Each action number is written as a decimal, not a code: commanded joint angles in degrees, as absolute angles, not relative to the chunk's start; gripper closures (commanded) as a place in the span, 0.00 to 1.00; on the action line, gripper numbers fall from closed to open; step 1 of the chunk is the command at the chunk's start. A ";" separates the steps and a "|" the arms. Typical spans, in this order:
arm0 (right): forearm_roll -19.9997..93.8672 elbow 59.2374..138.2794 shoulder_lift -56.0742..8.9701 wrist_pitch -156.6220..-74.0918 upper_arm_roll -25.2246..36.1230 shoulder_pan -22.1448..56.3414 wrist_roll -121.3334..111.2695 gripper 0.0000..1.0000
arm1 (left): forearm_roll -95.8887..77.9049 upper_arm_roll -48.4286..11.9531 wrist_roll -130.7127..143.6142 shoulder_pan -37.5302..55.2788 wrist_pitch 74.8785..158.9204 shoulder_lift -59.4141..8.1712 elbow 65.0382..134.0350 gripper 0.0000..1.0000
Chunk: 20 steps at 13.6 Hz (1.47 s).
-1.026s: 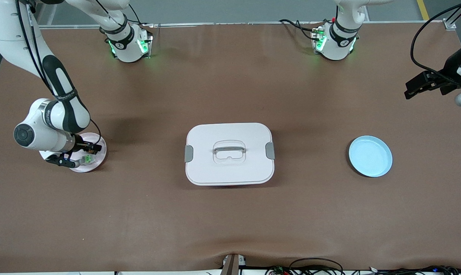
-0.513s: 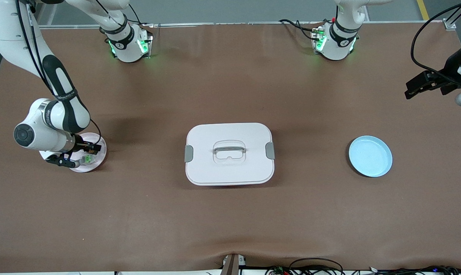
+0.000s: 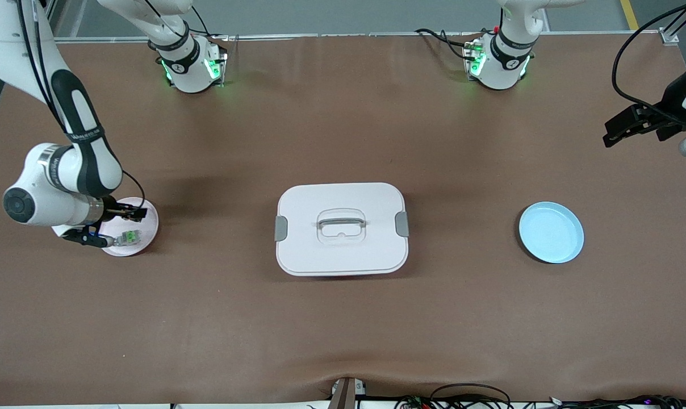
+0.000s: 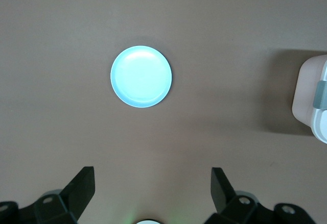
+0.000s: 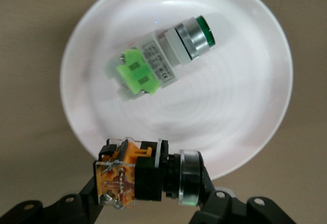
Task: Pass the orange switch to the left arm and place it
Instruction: 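Close the right gripper on the orange switch and lift it, then carry the switch over the box with the right gripper while the left gripper approaches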
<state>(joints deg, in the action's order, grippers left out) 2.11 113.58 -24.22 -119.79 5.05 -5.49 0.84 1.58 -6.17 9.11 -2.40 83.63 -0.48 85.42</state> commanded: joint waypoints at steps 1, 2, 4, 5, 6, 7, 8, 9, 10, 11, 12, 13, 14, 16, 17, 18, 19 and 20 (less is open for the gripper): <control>2.81 112.07 -19.00 -113.84 5.01 -4.84 1.57 0.78 | 1.85 -6.33 9.40 -2.37 82.62 -0.35 84.64 0.00; 3.25 111.10 -17.24 -110.51 5.01 -4.22 1.93 0.78 | 1.85 -6.33 9.40 -2.29 82.62 -0.35 84.64 0.00; 5.70 108.38 -14.25 -102.96 5.01 -3.26 6.22 0.77 | 1.85 -6.33 9.40 -2.29 82.62 -0.35 84.64 0.00; 6.41 106.80 -12.93 -99.27 5.01 -2.03 8.76 0.77 | 1.85 -6.42 9.49 -2.29 82.62 -0.35 84.64 0.00; 7.03 105.74 -11.53 -96.53 5.01 -0.80 11.66 0.77 | 1.85 -6.42 9.49 -2.20 82.70 -0.35 84.64 0.00; 7.99 104.51 -10.30 -93.98 5.01 0.51 15.34 0.77 | 1.76 -6.42 9.49 -2.20 82.71 -0.35 84.64 0.00; 8.78 102.59 -9.50 -90.74 5.01 2.35 19.99 0.77 | 1.76 -6.42 9.49 -2.20 82.71 -0.35 84.64 0.00; 9.49 100.05 -9.14 -87.31 4.92 4.29 24.65 0.77 | 1.67 -6.42 9.58 -2.11 82.71 -0.35 84.64 0.00; 11.15 97.15 -9.05 -84.14 4.92 6.05 29.13 0.77 | 1.67 -6.42 9.58 -2.02 82.71 -0.44 84.64 0.00; 13.25 94.51 -9.05 -81.50 5.01 7.63 33.62 0.77 | 1.58 -6.50 9.67 -1.93 82.79 -0.53 84.64 0.00; 14.66 92.83 -9.05 -79.73 4.92 9.13 37.75 0.77 | 1.58 -6.50 9.67 -1.85 82.88 -0.61 84.64 0.00; 15.20 91.59 -9.05 -78.93 4.83 11.23 41.88 0.77 | 1.32 -6.59 9.75 -1.76 82.97 -0.70 84.64 0.00; 15.29 91.06 -8.97 -78.75 4.57 13.16 45.75 0.76 | 0.36 -6.59 9.76 -1.67 82.97 -0.79 84.55 0.00; 15.55 90.36 -8.26 -79.19 4.40 18.08 53.22 0.75 | -0.35 -6.68 9.84 -1.67 83.06 -0.79 84.64 0.00; 17.64 89.05 -8.26 -79.19 4.48 20.11 57.35 0.75 | -0.44 -7.03 9.84 -1.67 82.97 -0.79 84.64 0.00; 20.71 87.82 -8.35 -79.45 4.57 21.17 61.66 0.75 | -0.44 -7.64 9.76 -1.76 82.97 -0.88 84.73 0.00; 24.22 86.76 -8.44 -79.98 4.57 21.88 65.61 0.75 | -0.44 -7.99 9.67 -1.67 82.97 -0.88 84.73 0.00; 26.78 86.31 -8.44 -81.81 4.57 22.41 68.87 0.75 | -0.61 -8.61 9.41 -1.58 82.97 -0.88 84.64 0.00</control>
